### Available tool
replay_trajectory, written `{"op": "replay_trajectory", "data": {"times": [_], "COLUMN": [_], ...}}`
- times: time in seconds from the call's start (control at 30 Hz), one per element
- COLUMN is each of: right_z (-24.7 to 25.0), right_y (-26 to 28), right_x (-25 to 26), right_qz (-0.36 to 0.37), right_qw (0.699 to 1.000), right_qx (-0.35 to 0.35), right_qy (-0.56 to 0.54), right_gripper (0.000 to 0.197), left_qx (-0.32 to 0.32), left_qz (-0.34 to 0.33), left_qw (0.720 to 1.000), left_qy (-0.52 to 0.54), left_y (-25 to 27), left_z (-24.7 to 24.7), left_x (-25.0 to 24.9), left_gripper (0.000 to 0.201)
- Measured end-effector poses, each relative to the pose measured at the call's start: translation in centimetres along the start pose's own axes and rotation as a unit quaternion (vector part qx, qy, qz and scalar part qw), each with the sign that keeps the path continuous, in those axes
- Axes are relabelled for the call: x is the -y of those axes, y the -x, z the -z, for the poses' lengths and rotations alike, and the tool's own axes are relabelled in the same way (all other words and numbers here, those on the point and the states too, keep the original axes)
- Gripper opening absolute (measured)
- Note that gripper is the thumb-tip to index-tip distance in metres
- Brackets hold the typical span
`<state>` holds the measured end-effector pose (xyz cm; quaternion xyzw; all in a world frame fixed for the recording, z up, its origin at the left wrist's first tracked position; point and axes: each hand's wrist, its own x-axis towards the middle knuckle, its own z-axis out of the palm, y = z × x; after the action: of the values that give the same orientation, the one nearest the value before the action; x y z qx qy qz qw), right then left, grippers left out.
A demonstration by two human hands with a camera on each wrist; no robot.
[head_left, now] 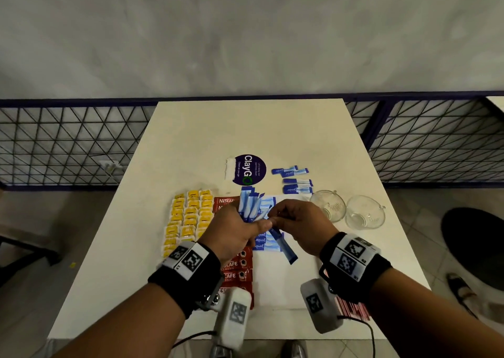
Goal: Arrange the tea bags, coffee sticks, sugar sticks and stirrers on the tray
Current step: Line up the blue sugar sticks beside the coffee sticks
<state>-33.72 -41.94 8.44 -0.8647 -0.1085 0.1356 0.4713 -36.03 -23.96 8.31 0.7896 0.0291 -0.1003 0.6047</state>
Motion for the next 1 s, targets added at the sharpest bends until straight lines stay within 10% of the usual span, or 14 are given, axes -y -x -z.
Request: {"op": "replay_trajectory", "data": {"times": [0.37, 1.0], "right_z": [-2.4, -6.3], "right_y": [2.1, 0.4], "right_x": [-3.8, -8.5], "right_qz": [-0.143, -0.281], "right_qw": [0.963, 0.947], "right_qx": [-0.065, -0.02], "right_qy": [-0.218, 0.153], "right_gripper": [0.012, 0.025], "left_qx": [-0.201, -0.235], "left_qz": [0.128, 0.113], "left_qw": [0.951, 0.962], "left_qy": [0.197, 0.081], "left_y": [0.3, 2.7], "left_z": [-3.2, 3.4], "left_x": [3.7, 8.2], "left_gripper": [0.01, 0.01]}}
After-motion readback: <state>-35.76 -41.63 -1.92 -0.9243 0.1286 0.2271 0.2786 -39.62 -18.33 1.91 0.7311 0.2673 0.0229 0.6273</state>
